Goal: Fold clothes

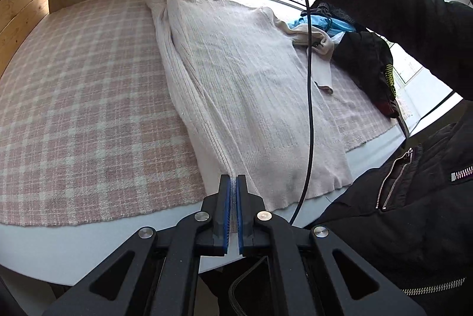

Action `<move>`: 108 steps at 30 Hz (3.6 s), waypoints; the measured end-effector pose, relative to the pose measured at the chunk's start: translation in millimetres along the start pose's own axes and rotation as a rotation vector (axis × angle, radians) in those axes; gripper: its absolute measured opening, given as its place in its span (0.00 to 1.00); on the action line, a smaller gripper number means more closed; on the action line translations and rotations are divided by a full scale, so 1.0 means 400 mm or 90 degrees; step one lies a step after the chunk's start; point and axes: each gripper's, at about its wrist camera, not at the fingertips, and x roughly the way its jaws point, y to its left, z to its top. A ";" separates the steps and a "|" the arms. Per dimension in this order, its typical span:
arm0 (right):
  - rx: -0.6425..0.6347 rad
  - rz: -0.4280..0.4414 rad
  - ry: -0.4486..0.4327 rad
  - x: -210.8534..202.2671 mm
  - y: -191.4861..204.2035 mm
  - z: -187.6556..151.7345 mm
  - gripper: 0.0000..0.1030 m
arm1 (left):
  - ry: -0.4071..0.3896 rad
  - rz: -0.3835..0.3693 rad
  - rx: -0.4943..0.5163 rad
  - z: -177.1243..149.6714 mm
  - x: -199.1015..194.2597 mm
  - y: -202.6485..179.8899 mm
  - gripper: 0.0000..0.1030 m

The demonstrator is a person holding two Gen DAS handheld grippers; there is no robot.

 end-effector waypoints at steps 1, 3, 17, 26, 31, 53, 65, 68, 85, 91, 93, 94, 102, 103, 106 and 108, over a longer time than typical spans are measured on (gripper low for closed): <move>0.008 0.002 0.000 0.005 -0.025 -0.008 0.08 | 0.010 -0.005 0.009 0.003 0.015 -0.013 0.03; 0.024 0.008 0.002 0.020 -0.069 -0.022 0.08 | 0.031 -0.014 0.028 0.010 0.045 -0.039 0.03; 0.014 0.069 0.009 0.062 -0.143 -0.097 0.26 | 0.124 -0.018 0.051 -0.012 0.140 -0.082 0.04; -0.026 0.037 0.004 0.051 -0.112 -0.129 0.26 | 0.131 0.009 0.039 -0.036 0.094 -0.066 0.04; -0.059 0.041 -0.084 -0.030 -0.081 -0.194 0.26 | 0.087 0.026 0.008 -0.025 0.022 -0.031 0.04; -0.053 0.032 -0.275 -0.423 -0.376 -0.342 0.45 | 0.063 0.003 0.118 0.031 0.075 -0.068 0.04; -0.067 -0.144 -0.188 -0.384 -0.799 -0.509 0.45 | 0.043 -0.030 0.093 0.055 0.187 -0.340 0.04; -0.086 -0.112 -0.183 -0.394 -0.847 -0.498 0.45 | 0.042 -0.025 0.094 0.099 0.245 -0.414 0.04; -0.181 -0.033 -0.085 -0.338 -0.732 -0.155 0.45 | 0.098 0.060 0.164 0.458 0.608 -0.489 0.14; -0.234 -0.100 -0.028 -0.210 -0.668 -0.041 0.45 | 0.087 -0.042 0.115 0.446 0.560 -0.507 0.02; -0.247 -0.122 -0.014 -0.178 -0.661 -0.018 0.45 | 0.070 -0.086 0.125 0.436 0.508 -0.549 0.02; -0.250 -0.125 -0.009 -0.166 -0.661 -0.007 0.45 | 0.060 -0.108 0.135 0.430 0.477 -0.575 0.02; -0.139 0.014 0.034 -0.120 -0.719 0.042 0.45 | 0.031 -0.236 0.191 0.406 0.308 -0.715 0.02; -0.136 0.022 0.035 -0.123 -0.719 0.038 0.45 | 0.033 -0.232 0.194 0.403 0.301 -0.718 0.02; -0.141 0.035 0.030 -0.139 -0.709 0.022 0.45 | 0.038 -0.193 0.205 0.399 0.297 -0.722 0.02; -0.169 0.015 0.023 -0.149 -0.690 0.004 0.45 | 0.050 -0.170 0.180 0.391 0.311 -0.694 0.02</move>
